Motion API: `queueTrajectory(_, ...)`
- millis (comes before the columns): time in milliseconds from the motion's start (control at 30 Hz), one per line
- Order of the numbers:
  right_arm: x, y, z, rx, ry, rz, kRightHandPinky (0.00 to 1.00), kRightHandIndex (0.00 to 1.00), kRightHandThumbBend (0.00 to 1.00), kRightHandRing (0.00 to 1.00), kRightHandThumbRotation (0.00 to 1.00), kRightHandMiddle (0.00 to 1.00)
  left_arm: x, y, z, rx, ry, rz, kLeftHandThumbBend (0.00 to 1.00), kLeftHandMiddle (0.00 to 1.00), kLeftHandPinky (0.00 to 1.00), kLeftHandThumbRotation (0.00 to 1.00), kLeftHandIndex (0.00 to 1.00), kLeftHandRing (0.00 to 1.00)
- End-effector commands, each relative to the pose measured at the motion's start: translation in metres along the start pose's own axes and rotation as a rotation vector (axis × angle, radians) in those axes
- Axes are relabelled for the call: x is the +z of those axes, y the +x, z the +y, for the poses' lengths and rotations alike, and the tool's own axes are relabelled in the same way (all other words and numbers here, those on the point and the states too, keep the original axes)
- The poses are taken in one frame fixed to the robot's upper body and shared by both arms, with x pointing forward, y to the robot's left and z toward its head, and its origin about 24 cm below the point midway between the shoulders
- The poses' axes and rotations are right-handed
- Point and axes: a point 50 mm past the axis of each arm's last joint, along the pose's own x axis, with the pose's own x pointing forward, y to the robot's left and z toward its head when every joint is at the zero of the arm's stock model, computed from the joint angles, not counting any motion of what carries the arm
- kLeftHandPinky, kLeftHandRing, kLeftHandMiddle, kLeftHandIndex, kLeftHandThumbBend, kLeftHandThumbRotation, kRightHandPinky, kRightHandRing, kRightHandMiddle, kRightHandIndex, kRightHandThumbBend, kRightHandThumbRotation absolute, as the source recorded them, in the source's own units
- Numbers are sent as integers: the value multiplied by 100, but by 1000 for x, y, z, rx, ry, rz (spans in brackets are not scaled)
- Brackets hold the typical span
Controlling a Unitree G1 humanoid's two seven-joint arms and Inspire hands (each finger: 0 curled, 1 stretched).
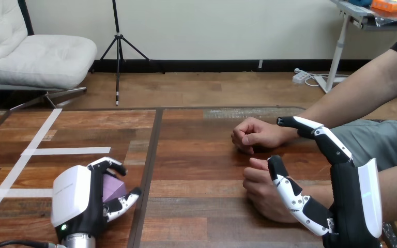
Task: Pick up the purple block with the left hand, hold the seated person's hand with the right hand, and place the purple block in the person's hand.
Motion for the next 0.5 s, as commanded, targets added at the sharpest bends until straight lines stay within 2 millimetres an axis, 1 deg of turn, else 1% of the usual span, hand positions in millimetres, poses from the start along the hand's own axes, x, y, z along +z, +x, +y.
queueTrajectory(0,8,14,-4,-22,-3,-86,75,71,42,77,32,74,10,12,11,53,-127,-50,55,49,32,2,53,41)
queueTrajectory(67,8,14,-4,-22,-3,-87,75,71,42,77,32,74,12,11,11,52,-174,-55,58,48,32,3,52,40)
queueTrajectory(200,7,15,-5,-24,-2,-83,75,71,43,77,32,75,17,10,13,50,-332,-72,62,48,31,2,52,39)
queueTrajectory(233,7,15,-5,-24,-2,-84,75,71,43,77,32,75,18,9,13,48,-355,-74,65,48,31,2,51,39)
queueTrajectory(467,6,16,-8,-26,-6,-90,75,72,44,77,31,75,26,7,15,35,-513,-98,71,47,32,3,50,39)
